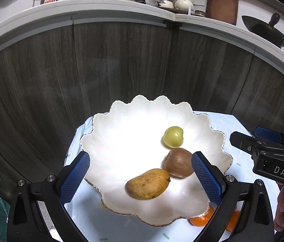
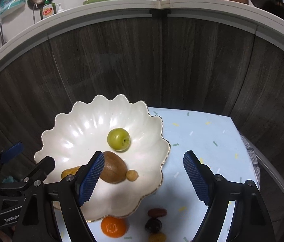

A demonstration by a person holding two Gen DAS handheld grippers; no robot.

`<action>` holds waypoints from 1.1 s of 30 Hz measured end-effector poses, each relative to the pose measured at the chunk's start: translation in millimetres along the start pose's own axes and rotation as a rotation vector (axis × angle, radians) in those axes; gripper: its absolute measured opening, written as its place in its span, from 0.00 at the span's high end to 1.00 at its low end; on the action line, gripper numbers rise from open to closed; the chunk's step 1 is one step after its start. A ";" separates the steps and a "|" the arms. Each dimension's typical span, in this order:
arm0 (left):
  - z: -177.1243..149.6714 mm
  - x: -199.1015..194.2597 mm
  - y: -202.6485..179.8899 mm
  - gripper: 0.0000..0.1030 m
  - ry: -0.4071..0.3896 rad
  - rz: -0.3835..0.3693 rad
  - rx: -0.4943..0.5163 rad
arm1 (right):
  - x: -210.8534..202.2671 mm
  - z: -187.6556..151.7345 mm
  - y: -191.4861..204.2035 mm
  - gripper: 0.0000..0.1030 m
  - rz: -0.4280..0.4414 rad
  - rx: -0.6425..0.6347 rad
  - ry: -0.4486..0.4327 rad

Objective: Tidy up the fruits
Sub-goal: 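Withdraw both tools from the bowl toward the remaining fruits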

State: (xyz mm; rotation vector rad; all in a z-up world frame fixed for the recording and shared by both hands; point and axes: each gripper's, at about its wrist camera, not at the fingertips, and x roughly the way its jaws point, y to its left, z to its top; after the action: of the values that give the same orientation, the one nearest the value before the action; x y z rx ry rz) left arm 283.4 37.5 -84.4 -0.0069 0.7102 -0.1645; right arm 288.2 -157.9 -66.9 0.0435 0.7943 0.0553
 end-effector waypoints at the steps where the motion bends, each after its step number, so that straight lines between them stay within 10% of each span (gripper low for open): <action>1: 0.2 -2.4 -1.7 0.01 0.000 0.000 0.004 | -2.3 -0.9 -1.3 0.21 0.000 0.005 -0.001; 33: -22.6 -46.7 -65.3 0.01 0.029 -0.042 0.122 | -63.1 -41.8 -48.6 0.21 -0.019 0.087 -0.038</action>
State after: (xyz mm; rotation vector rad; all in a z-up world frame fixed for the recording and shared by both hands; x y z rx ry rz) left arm 224.2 -18.7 -67.1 0.0973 0.7279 -0.2480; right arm 215.7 -209.8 -54.1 0.1188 0.7588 0.0024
